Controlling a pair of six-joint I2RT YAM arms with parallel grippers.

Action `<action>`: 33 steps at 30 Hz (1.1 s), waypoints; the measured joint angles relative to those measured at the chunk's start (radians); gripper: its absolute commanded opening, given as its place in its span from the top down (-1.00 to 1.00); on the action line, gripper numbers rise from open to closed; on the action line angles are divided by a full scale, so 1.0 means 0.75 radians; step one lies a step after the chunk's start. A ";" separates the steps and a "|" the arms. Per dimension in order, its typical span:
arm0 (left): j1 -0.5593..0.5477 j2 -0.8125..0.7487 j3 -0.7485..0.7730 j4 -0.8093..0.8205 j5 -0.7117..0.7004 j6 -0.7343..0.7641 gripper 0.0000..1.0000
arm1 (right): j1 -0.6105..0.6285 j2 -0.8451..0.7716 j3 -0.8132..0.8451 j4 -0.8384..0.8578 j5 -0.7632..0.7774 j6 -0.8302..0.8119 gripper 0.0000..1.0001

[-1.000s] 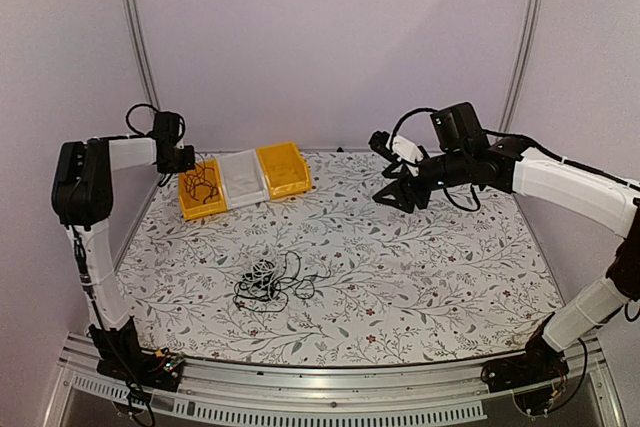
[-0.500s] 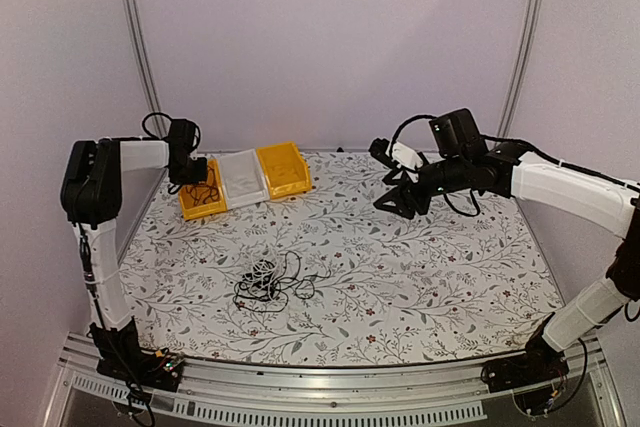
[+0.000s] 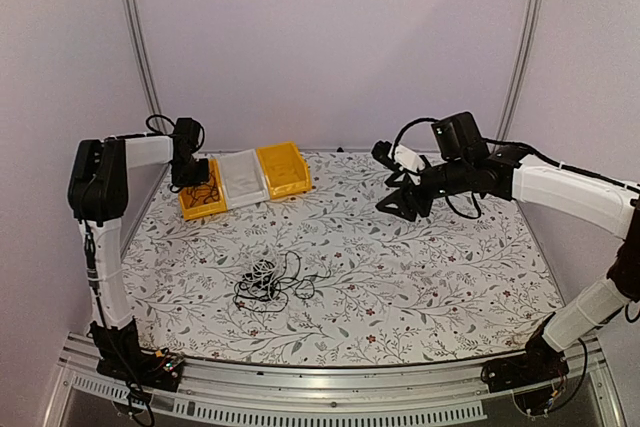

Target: Untangle the cables

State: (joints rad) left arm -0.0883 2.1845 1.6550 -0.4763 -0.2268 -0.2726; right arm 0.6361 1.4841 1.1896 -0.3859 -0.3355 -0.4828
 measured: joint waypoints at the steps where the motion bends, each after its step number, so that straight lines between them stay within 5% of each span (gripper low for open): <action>1: -0.001 -0.004 0.001 -0.013 0.001 -0.010 0.61 | -0.004 -0.002 0.000 0.004 -0.001 0.000 -0.34; 5: -0.007 -0.043 0.002 -0.093 0.001 -0.050 0.32 | -0.021 -0.007 -0.001 0.018 -0.005 -0.001 -0.34; 23: -0.051 -0.529 -0.127 -0.255 0.089 -0.063 0.13 | -0.037 0.189 0.153 0.022 -0.092 0.000 -0.27; 29: -0.320 -0.763 -0.315 -0.075 0.332 0.066 0.13 | -0.037 0.305 0.232 -0.048 -0.186 -0.072 0.07; 33: -0.559 -0.875 -0.455 0.060 0.512 0.091 0.11 | -0.035 0.404 0.260 -0.138 -0.274 -0.170 0.06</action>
State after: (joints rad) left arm -0.5076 1.5280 1.3140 -0.4313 0.1574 -0.2047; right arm 0.6102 1.7874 1.3849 -0.4892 -0.5411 -0.6102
